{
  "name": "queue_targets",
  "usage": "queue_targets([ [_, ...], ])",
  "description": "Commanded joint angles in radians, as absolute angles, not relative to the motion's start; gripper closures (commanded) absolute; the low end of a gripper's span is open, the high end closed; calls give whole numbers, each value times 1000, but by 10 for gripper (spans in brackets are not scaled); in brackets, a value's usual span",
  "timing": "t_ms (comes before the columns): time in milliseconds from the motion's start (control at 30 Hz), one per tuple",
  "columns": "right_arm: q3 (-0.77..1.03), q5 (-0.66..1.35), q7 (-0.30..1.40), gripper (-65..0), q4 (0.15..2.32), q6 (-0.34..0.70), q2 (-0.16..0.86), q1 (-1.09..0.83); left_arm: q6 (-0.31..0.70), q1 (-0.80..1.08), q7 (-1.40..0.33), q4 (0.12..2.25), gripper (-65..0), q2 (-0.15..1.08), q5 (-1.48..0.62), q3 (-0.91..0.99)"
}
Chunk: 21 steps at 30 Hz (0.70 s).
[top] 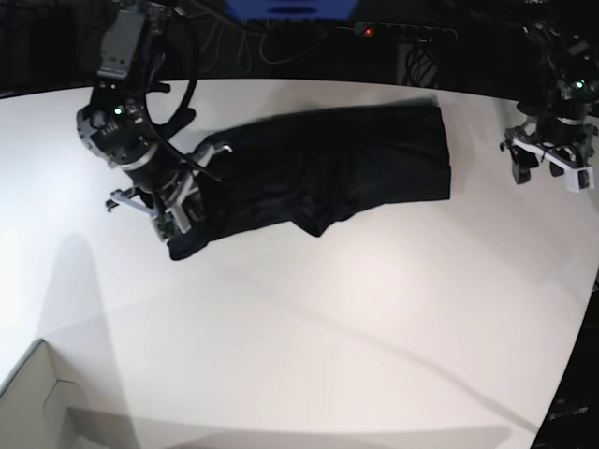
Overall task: Layout the t-shirt on the table in an organized manner, then fold the t-shirt properly
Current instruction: 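Grasp the strip end with the right gripper and lift it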
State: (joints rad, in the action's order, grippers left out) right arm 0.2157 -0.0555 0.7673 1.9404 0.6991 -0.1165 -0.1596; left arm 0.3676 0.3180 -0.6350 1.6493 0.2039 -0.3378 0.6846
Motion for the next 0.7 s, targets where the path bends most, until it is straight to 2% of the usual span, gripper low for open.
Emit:
queue_targets([
  [0,202,-33,740,0,1975,698,-117,-151,369,314,-613,1662,-419,220,-343,688],
  [300,18,-31,725,0,2025,698,-119,-240,369,306,-748,1672,-418,220,-348,688],
  [667,-283,-31,547,0,2037,698,-114,-338,369,312,-768,1672,-418,140,-340,688],
])
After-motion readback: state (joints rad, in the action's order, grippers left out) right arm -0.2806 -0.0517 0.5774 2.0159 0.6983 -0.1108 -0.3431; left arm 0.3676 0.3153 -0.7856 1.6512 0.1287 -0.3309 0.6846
